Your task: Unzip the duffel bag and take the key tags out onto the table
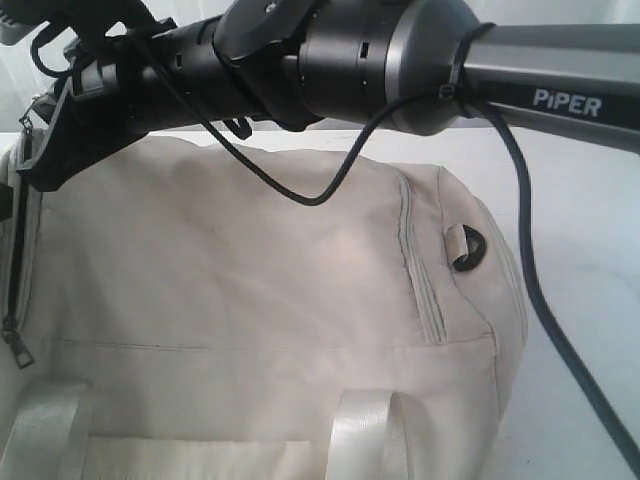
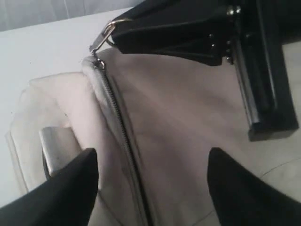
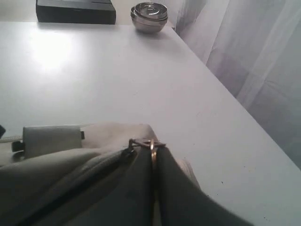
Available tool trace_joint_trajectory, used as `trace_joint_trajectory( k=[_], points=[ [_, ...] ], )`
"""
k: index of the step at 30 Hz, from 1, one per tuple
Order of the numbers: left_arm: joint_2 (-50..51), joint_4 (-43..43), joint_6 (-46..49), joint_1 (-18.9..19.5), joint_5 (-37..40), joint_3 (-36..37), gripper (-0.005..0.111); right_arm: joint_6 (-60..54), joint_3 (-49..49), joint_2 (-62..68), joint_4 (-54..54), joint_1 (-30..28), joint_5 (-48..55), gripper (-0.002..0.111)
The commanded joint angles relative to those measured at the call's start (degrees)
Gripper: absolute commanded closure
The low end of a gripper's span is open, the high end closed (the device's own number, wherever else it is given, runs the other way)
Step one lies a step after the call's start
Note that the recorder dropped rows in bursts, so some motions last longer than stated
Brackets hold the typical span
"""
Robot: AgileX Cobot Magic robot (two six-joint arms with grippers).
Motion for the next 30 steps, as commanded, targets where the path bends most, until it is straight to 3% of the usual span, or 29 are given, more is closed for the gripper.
trace_joint_trajectory(
  k=[1, 5, 10, 18, 25, 27, 30],
  points=[
    [0.75, -2.53, 4.71, 0.15, 0.71, -0.29, 0.039, -0.54, -0.65, -1.87, 1.29, -0.61, -2.33, 0.108],
    [2.49, -6.28, 10.07, 0.15, 0.61, -0.29, 0.039, -0.54, -0.65, -1.88, 1.29, -0.61, -0.77, 0.108],
    [4.09, -13.76, 24.56, 0.15, 0.70, -0.29, 0.039, -0.64, -0.65, -1.88, 1.29, -0.61, 2.47, 0.108],
    [6.06, -12.85, 34.49, 0.15, 0.85, -0.19, 0.039, -0.64, -0.65, -1.88, 1.29, -0.72, 2.35, 0.108],
    [7.42, -15.42, 34.31, 0.15, -11.00, 5.24, 0.040, -0.64, -0.65, -1.88, 1.18, -0.72, 2.45, 0.108],
    [7.42, -16.63, 34.14, 0.15, -12.26, 5.82, 0.049, -0.64, -0.65, -1.88, 1.18, -0.72, 2.35, 0.108],
    [7.42, -17.17, 33.99, 0.15, -12.49, 5.82, 0.078, -0.64, -0.65, -1.88, 1.08, -0.72, 2.20, 0.108]
  ],
)
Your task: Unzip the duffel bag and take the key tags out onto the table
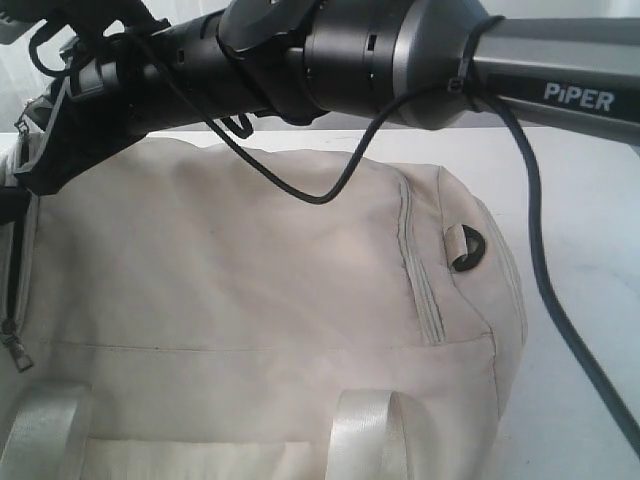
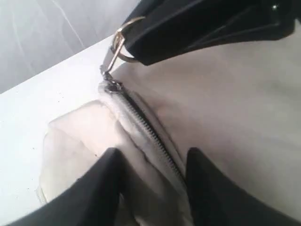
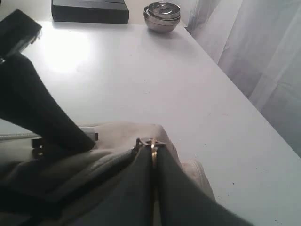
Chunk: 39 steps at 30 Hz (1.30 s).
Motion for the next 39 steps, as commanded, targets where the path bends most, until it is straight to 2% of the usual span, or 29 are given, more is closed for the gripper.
trace_joint_trajectory(
  k=[1, 2, 5, 17, 20, 25, 28, 36, 39],
  points=[
    [-0.07, -2.52, -0.44, 0.15, -0.26, 0.45, 0.084, -0.51, -0.65, -1.41, 1.12, -0.59, -0.93, 0.108],
    [-0.07, -2.73, -0.44, 0.15, -0.83, 0.45, 0.093, -0.51, -0.65, -1.41, 1.12, -0.59, -0.93, 0.108],
    [-0.07, -2.73, -0.44, 0.15, -0.82, 0.45, 0.107, -0.51, -0.65, -1.41, 1.12, -0.59, -0.93, 0.108],
    [-0.07, -3.28, -0.44, 0.15, -0.82, 0.45, 0.106, -0.51, -0.65, -1.41, 1.12, -0.59, -0.93, 0.108],
    [-0.07, -3.28, -0.08, 0.15, -0.66, 0.45, 0.094, -0.51, -0.65, -1.41, 1.12, -0.59, -0.93, 0.108],
    [-0.07, -4.82, -0.08, 0.15, -0.66, 0.45, 0.061, -0.51, -0.65, -1.41, 1.12, -0.59, -0.93, 0.108],
    [0.28, -4.93, -0.08, 0.15, -1.67, 0.45, 0.050, -0.51, -0.65, -1.41, 1.12, -0.59, -0.93, 0.108],
    [4.48, -6.53, -0.08, 0.15, -3.58, 0.45, 0.049, -0.51, -0.65, -1.41, 1.12, -0.59, -0.70, 0.108],
    [4.85, -6.53, -0.19, 0.15, -5.44, 0.45, 0.056, -0.51, -0.65, -1.41, 1.12, -0.59, -0.70, 0.108]
  ],
)
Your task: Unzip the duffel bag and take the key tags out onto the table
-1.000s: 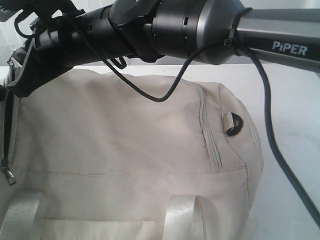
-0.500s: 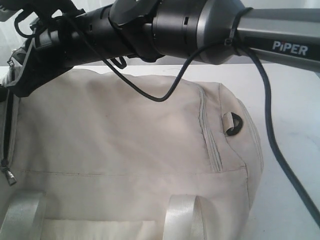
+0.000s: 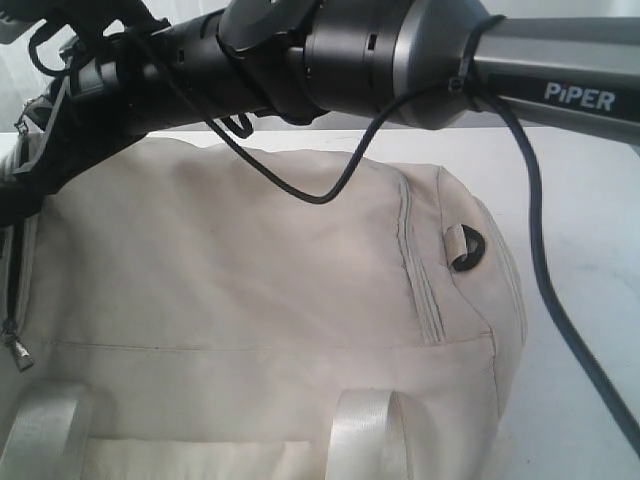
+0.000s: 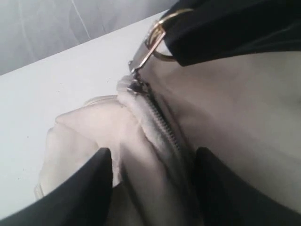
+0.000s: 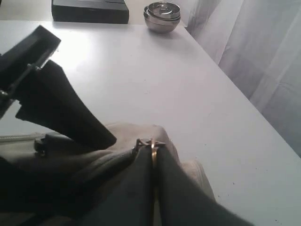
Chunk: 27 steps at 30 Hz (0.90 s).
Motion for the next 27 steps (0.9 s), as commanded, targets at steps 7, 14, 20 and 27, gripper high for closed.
trace_joint_trajectory(
  k=[7, 14, 20, 27],
  points=[
    [0.66, -1.94, -0.44, 0.15, -2.79, 0.45, 0.100, -0.51, -0.65, -1.29, 1.12, -0.59, -2.66, 0.108],
    [0.66, -1.94, -0.61, 0.15, 0.44, 0.45, 0.107, -0.51, -0.65, 0.85, 1.12, -0.59, -8.48, 0.108],
    [0.66, -1.94, -0.61, 0.15, 4.31, 0.45, 0.107, -0.51, -0.65, 3.37, 1.12, -0.59, -10.81, 0.108],
    [0.66, -1.94, -1.96, 0.15, 6.73, 0.45, 0.107, -0.24, -3.56, 7.27, 1.12, -0.70, -17.08, 0.108]
  ],
)
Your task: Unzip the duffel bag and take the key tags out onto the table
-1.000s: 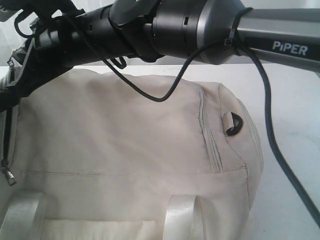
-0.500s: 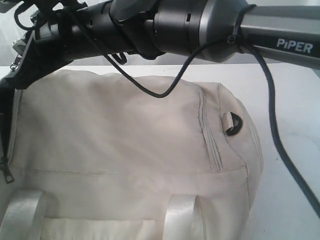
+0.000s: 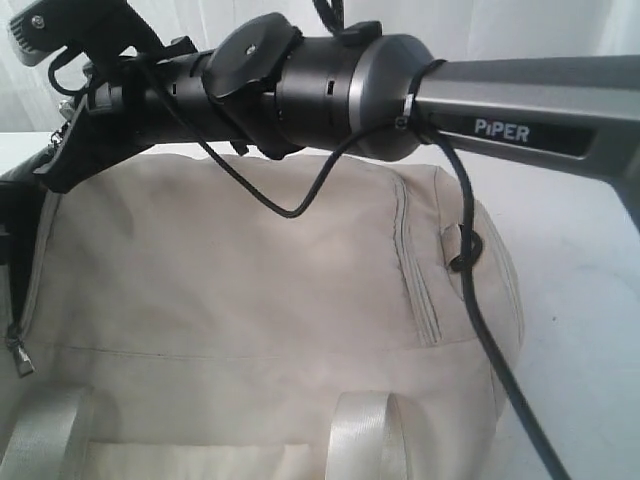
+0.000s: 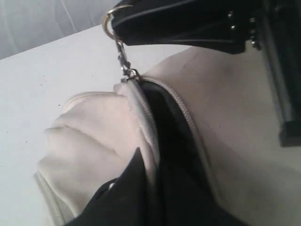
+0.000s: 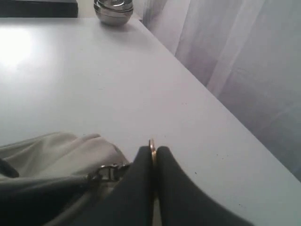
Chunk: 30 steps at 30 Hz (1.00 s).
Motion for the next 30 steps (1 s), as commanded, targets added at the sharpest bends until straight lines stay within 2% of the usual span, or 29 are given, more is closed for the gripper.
trace_joint_trajectory(
  k=[1, 6, 9, 14, 20, 23, 27, 30],
  points=[
    [-0.13, -0.69, -1.67, 0.15, 4.03, 0.20, 0.107, -0.24, -3.45, 2.69, 0.43, -0.81, -4.44, 0.108],
    [-0.13, 1.14, -4.71, 0.15, 2.83, 0.20, 0.107, -0.24, -7.46, 6.62, 0.43, -0.81, -2.84, 0.108],
    [-0.13, 5.47, -10.01, 0.15, 0.96, 0.20, 0.107, -0.24, -8.74, 8.59, 0.43, -1.31, -3.08, 0.108],
    [-0.13, 14.28, -20.09, 0.15, -3.16, 0.20, 0.107, 4.81, -8.86, 10.16, 0.43, -5.90, 0.31, 0.108],
    [-0.13, 18.10, -25.70, 0.27, -5.34, 0.20, 0.107, 4.81, -8.86, 10.03, 0.26, -7.98, 4.33, 0.108],
    [-0.13, 23.51, -31.43, 0.27, -6.02, 0.20, 0.107, 5.30, -8.86, 9.67, -0.03, -9.75, 4.86, 0.108],
    [-0.13, 26.21, -33.65, 0.27, -6.02, 0.20, 0.107, 11.75, -8.86, 9.68, -2.09, -12.67, 8.55, 0.108],
    [-0.13, 26.21, -33.65, 0.27, -6.02, 0.20, 0.107, 17.45, -8.86, 9.68, -9.53, -14.11, 13.02, 0.108]
  ],
)
